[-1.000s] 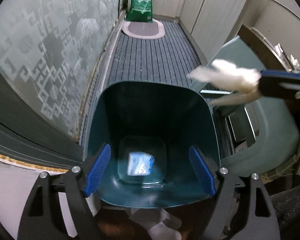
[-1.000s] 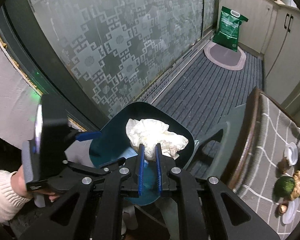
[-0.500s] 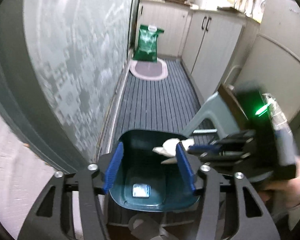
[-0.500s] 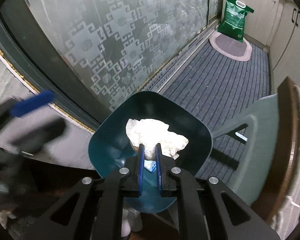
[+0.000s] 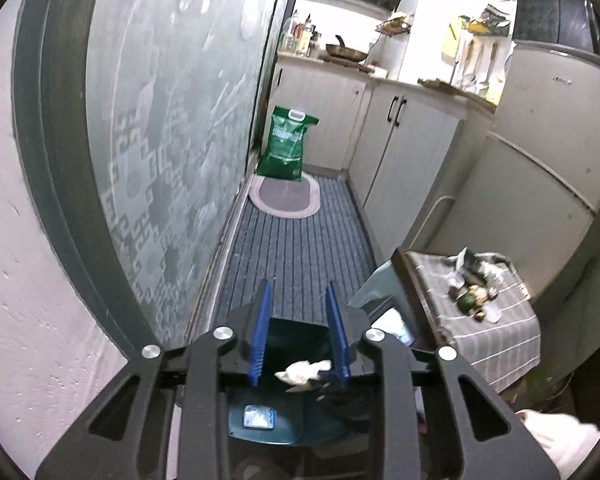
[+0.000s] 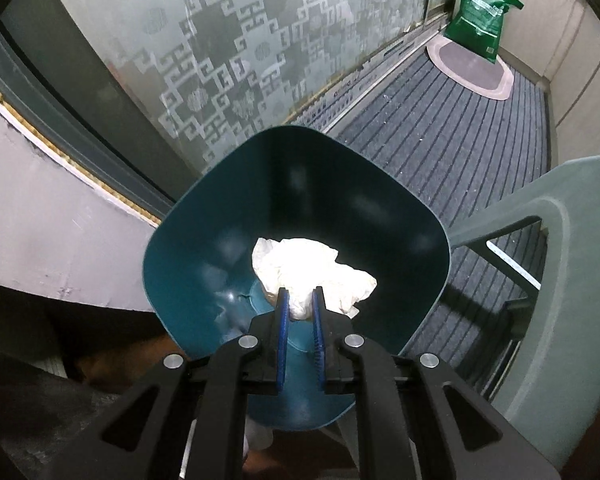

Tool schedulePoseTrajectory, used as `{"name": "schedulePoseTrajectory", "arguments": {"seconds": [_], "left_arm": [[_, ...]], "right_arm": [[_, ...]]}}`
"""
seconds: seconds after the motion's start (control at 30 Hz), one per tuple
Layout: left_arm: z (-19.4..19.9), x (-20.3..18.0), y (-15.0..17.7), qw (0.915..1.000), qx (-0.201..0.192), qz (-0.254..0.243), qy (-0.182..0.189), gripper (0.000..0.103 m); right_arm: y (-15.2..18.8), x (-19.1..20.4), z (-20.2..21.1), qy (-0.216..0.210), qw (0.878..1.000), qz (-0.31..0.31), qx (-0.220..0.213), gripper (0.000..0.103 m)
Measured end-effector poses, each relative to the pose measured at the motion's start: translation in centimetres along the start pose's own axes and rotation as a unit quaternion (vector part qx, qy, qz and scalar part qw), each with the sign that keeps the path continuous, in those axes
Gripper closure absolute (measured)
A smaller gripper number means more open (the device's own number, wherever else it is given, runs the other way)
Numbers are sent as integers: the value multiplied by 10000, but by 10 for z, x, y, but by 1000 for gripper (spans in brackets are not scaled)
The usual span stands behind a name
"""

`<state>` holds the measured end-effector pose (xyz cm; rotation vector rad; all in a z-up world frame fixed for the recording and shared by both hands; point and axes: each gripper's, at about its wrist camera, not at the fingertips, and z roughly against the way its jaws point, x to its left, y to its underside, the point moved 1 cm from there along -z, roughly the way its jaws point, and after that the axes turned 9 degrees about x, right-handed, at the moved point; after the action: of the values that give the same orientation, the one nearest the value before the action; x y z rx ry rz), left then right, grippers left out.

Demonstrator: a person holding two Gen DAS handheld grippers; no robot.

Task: Collect trash
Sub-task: 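Drop the wipes pack and tissues into the teal bin, opening both grippers, then grasp the green lime with the left gripper while the right grasps the white lid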

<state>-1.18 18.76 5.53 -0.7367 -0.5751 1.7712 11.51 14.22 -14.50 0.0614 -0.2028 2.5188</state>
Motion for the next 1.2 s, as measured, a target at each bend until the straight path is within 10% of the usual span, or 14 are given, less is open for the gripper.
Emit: {"name": "schedulePoseTrajectory", "arguments": {"seconds": [0.8, 1.2], "left_arm": [[47, -50, -32, 9963, -801, -161, 272, 56], [0, -88, -30, 9974, -496, -494, 185, 36]], "right_arm": [[38, 13, 117, -841, 9855, 539, -1373, 70], [88, -66, 195, -479, 9709, -164, -2340, 76]]}}
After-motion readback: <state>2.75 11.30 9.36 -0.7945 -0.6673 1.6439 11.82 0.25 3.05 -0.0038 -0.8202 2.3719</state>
